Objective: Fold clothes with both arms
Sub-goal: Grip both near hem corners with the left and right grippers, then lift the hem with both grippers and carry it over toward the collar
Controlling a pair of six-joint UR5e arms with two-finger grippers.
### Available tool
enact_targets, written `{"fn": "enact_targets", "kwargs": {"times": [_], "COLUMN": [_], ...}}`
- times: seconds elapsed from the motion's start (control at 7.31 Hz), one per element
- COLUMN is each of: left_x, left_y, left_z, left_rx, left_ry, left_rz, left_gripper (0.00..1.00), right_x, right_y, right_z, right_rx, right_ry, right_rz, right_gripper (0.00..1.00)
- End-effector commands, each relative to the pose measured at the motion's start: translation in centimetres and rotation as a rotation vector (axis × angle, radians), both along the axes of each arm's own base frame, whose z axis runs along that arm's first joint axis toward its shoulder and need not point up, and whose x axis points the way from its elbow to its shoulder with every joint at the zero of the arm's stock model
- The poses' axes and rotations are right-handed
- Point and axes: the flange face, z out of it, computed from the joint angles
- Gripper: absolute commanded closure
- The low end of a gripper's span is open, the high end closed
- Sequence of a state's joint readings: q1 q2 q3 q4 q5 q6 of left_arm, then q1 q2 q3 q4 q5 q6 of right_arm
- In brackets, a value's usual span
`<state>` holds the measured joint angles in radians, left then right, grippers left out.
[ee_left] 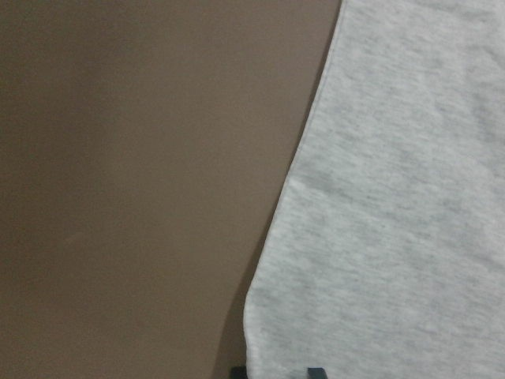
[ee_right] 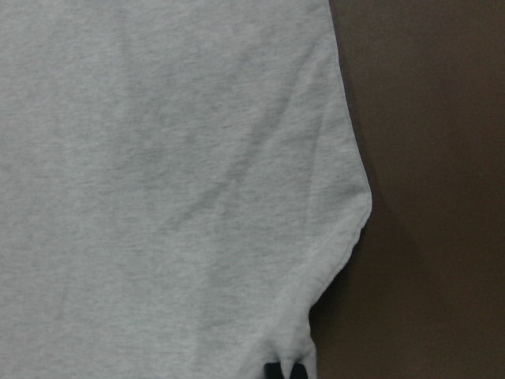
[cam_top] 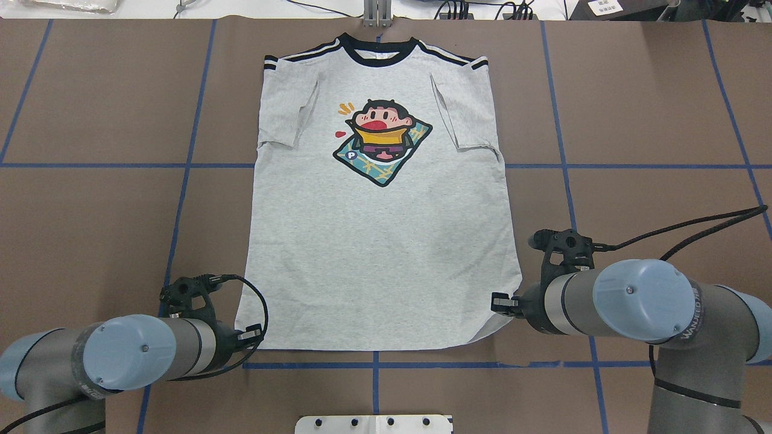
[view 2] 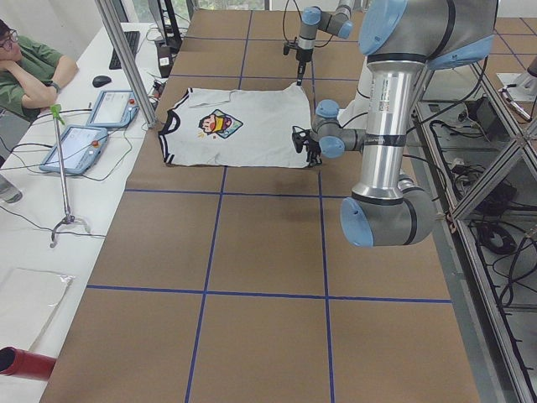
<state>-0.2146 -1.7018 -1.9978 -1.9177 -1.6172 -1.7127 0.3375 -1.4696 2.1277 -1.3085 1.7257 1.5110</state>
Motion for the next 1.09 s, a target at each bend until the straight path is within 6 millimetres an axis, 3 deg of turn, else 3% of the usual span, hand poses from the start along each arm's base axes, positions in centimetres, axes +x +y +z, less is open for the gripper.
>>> {"fn": "enact_targets", "kwargs": {"times": [0.0,0.27,0.68,0.82,0.96], "left_x": [-0.1,-0.8,-5.3,-6.6,-6.6], "left_y": [-0.2,-0.3,0.7,1.6,3.9], "left_z": [-0.4,-1.5,-5.5,-6.4,-7.5], "left_rx": [0.000,0.005,0.018,-0.004,-0.032], "left_ry": [0.008,0.032,0.115,0.142,0.164], "left_rz": [-0.004,-0.008,-0.009,-0.011,0.042], "left_gripper": [1.00,1.00,1.00,1.00,1.00], "right_x": [0.0,0.4,4.5,5.7,6.9], "right_y": [0.0,-0.1,-0.7,0.5,1.8], "right_z": [0.0,-0.3,-2.3,-1.6,-0.9], "right_rx": [0.000,-0.013,-0.129,-0.170,-0.223], "right_ry": [0.000,-0.011,-0.101,-0.099,-0.096], "right_rz": [0.000,-0.010,-0.115,-0.164,-0.220], "right_gripper": [1.00,1.00,1.00,1.00,1.00]}}
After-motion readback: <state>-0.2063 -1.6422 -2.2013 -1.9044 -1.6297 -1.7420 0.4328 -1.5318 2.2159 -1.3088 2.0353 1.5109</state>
